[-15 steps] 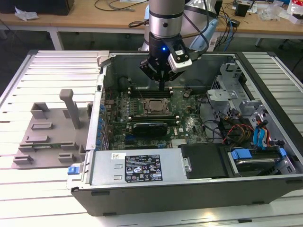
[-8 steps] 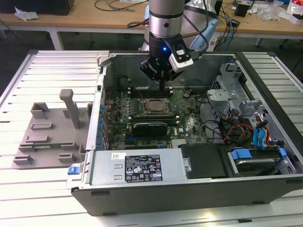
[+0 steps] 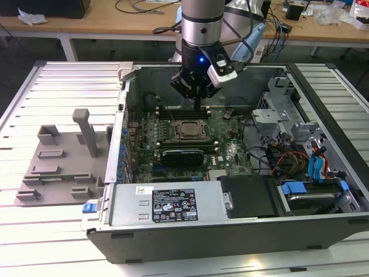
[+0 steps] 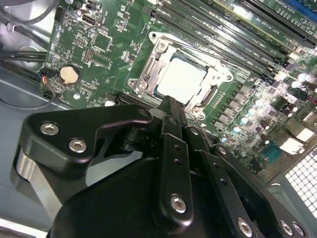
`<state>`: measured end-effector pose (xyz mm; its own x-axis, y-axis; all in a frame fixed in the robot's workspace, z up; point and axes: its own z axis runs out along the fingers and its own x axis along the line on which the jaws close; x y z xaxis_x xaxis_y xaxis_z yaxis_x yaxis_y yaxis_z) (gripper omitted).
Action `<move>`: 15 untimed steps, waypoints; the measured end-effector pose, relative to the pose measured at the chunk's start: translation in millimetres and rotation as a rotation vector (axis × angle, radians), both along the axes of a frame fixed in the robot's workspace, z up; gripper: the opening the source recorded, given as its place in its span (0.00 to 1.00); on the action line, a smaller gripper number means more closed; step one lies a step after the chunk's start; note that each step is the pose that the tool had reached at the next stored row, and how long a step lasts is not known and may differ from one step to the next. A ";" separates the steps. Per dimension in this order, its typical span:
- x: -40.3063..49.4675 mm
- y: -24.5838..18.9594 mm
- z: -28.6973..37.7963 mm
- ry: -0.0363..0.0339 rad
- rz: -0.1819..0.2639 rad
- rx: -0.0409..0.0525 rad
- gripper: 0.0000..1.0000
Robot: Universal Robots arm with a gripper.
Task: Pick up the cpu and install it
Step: 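Install the first cpu locking lever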
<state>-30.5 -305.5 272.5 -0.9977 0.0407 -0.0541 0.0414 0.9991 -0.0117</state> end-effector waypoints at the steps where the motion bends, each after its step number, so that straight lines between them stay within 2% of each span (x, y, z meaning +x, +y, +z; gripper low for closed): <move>1: 0.0 0.0 0.0 0.0000 0.004 0.0000 0.11; 15: 0.0 0.0 0.0 0.0000 0.081 0.0000 0.11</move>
<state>-30.5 -305.5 272.5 -0.9977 -0.0403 -0.0541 -0.0397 0.9991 -0.0117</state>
